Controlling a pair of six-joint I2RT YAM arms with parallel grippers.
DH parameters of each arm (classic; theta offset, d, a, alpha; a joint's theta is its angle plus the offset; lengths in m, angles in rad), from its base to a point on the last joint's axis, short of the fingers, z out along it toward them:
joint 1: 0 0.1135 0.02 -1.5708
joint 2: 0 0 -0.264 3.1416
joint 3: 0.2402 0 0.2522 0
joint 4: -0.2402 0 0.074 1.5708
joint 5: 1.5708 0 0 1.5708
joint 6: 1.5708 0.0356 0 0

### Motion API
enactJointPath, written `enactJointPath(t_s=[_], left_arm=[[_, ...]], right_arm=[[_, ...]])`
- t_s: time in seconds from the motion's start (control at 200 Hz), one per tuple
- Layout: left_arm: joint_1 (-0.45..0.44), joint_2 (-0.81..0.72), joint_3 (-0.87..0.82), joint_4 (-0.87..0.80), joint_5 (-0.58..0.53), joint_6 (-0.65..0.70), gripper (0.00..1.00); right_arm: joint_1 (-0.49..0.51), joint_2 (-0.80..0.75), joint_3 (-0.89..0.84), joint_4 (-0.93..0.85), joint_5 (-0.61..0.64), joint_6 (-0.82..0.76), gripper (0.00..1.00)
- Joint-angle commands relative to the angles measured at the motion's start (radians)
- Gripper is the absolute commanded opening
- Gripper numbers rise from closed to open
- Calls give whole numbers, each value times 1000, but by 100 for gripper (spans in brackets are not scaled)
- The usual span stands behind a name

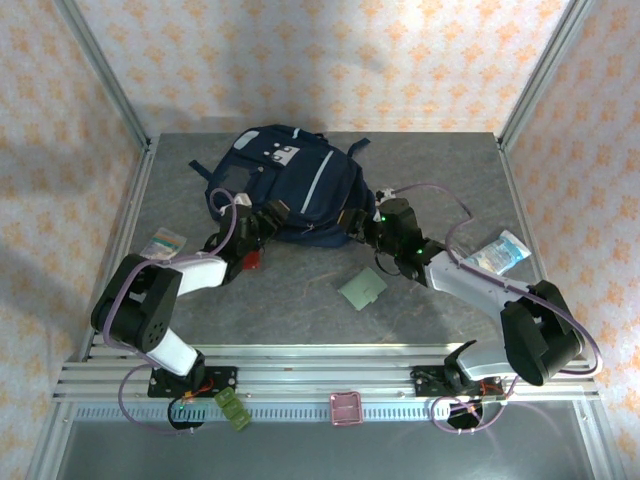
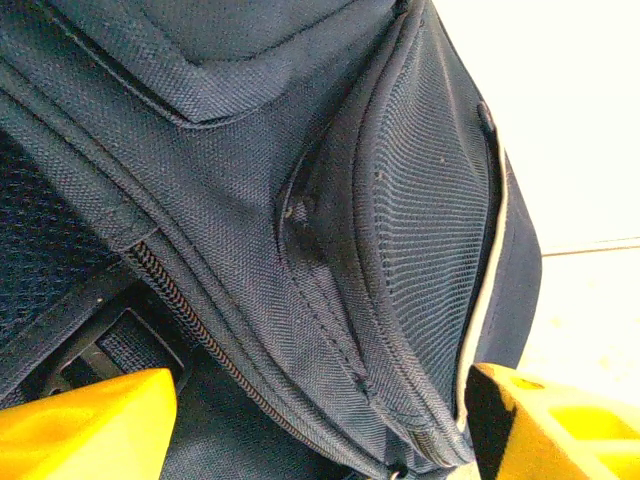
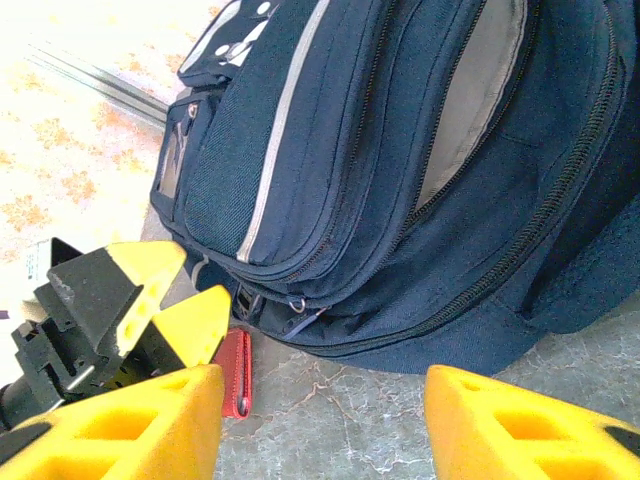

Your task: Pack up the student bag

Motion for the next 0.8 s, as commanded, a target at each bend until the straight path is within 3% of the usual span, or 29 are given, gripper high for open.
enactJointPath(t_s=[0.0,0.095,0.17,0.245,0.32,0.405,0.576,0.796], left_arm=[[4,11,10,15,-27,9,76],[4,67,72,17,-14,21,75],[4,108,120,17,-3,26,67],[6,129,164,3,11,31,49],[7,128,199,-30,25,43,22],[7,110,222,-71,43,52,0],[7,42,238,-112,89,39,0],[7,-29,253,-129,115,-2,0]], right_arm=[[10,2,1,35,-5,8,55],[18,9,7,31,-6,7,54],[30,20,10,31,-12,6,53],[48,38,15,26,-10,-1,52],[68,67,24,21,-8,-5,51],[90,101,37,24,-8,-14,49],[120,166,108,9,-3,-26,48],[144,292,307,-157,69,-18,58]])
